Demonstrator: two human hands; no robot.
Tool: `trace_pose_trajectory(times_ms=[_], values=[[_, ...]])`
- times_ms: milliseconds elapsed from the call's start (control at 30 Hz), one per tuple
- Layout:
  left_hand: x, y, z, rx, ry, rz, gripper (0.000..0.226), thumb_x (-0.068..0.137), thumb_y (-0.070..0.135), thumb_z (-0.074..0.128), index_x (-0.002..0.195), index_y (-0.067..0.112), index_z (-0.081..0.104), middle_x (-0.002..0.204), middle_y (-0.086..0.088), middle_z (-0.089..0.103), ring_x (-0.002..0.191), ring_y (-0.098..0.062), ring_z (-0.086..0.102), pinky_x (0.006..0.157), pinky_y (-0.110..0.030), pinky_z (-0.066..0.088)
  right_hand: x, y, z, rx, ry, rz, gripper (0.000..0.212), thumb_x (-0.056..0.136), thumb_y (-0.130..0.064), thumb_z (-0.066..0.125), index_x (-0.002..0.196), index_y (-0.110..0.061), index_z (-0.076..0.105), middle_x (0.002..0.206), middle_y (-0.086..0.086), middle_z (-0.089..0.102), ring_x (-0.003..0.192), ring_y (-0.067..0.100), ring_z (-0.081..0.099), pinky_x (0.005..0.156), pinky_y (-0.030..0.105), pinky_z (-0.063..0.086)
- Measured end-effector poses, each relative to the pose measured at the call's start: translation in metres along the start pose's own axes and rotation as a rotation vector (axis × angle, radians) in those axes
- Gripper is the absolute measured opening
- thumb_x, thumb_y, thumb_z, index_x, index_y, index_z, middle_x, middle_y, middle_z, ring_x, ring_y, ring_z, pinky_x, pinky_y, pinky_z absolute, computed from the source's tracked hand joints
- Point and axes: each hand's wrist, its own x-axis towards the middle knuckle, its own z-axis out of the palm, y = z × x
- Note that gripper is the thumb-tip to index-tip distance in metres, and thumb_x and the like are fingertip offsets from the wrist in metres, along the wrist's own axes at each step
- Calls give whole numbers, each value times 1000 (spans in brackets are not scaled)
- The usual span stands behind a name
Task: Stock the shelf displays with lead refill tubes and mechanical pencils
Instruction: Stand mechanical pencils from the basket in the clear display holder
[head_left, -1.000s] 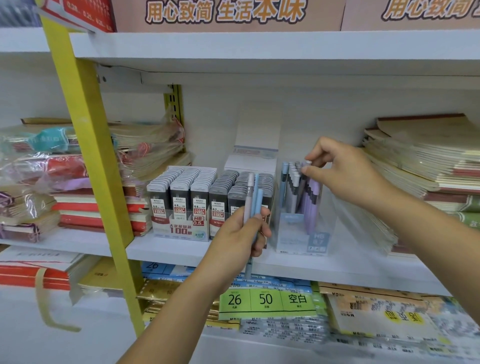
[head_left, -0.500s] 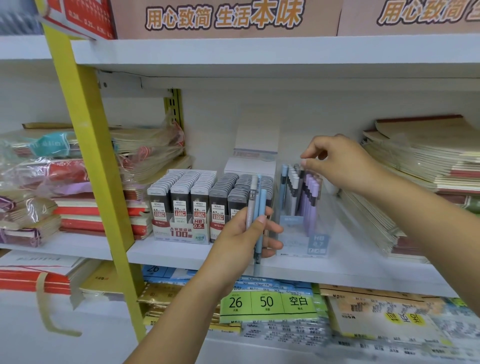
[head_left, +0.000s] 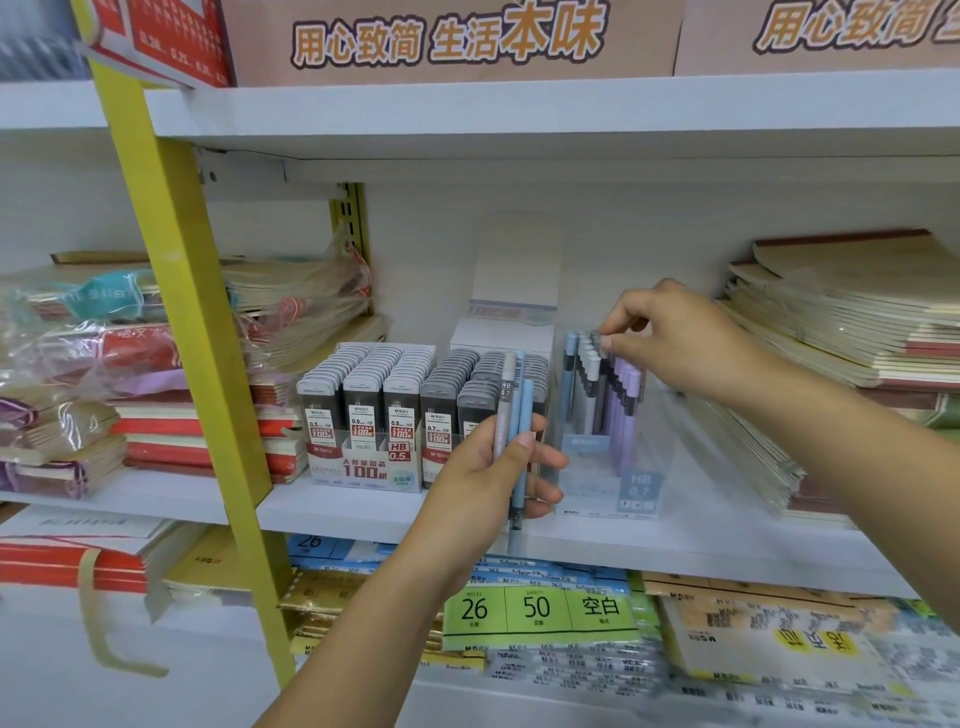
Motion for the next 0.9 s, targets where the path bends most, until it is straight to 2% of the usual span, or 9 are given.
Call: trace_pose_trajectory(times_ms=[100,233,367,467,533,633,733,833,900], values=[[0,1,0,-6,-3,-1,21,106,25,44,120,27,60,94,-2,76,71,-13,69,68,-24,57,1,4,2,-98,-73,30,17,92,-29,63,96,-17,74,89,-6,60,105,20,39,76,25,26],[-1,3,1,-33,-23,-1,22,106,25,46,122,27,60,95,-5,77,74,-15,70,70,-25,57,4,3,0,-91,-127,68,28,99,-28,50,103,-18,75,96,-3,58,114,27,39,87,27,27],[-2,6,3,-51,-69,17,22,105,26,48,120,28,63,96,-5,76,75,-14,70,73,-26,59,-20,-13,-3,86,115,1,25,97,-34,48,109,-30,70,98,-14,60,103,10,41,81,26,30],[-3,8,10,-14,-99,43,21,105,26,48,118,28,64,96,-2,76,73,-10,68,69,-22,56,-41,-36,5,224,-5,-80,23,85,-46,55,105,-39,66,90,-25,58,93,0,44,78,16,35],[-3,10,13,-1,-116,52,21,104,26,48,117,27,65,97,-1,76,72,-9,67,68,-21,54,-48,-43,10,314,-41,-46,12,84,-39,63,95,-42,65,88,-21,60,90,-4,49,76,8,36],[-5,10,13,-12,-138,35,22,104,27,48,119,24,64,98,-2,77,76,-11,69,70,-22,55,-51,-44,6,515,60,26,16,88,-20,67,84,-36,68,79,-12,70,78,-2,61,72,14,45],[-7,9,9,-15,-129,14,24,104,26,47,120,21,64,92,-1,75,72,-11,66,68,-23,54,-52,-42,-6,631,101,77,16,91,-16,64,90,-31,69,81,-8,74,80,5,68,75,18,53],[-7,9,5,22,-115,41,24,105,26,47,119,20,65,86,0,71,66,-10,59,63,-21,50,-57,-45,-5,619,-35,92,20,85,-21,69,100,-35,68,90,-9,73,85,3,67,77,13,51],[-7,12,7,50,-148,56,23,104,28,49,119,22,66,88,0,72,66,-9,60,63,-21,51,-63,-50,2,670,-115,111,26,82,-16,72,106,-26,69,94,-4,73,85,9,69,79,17,54]])
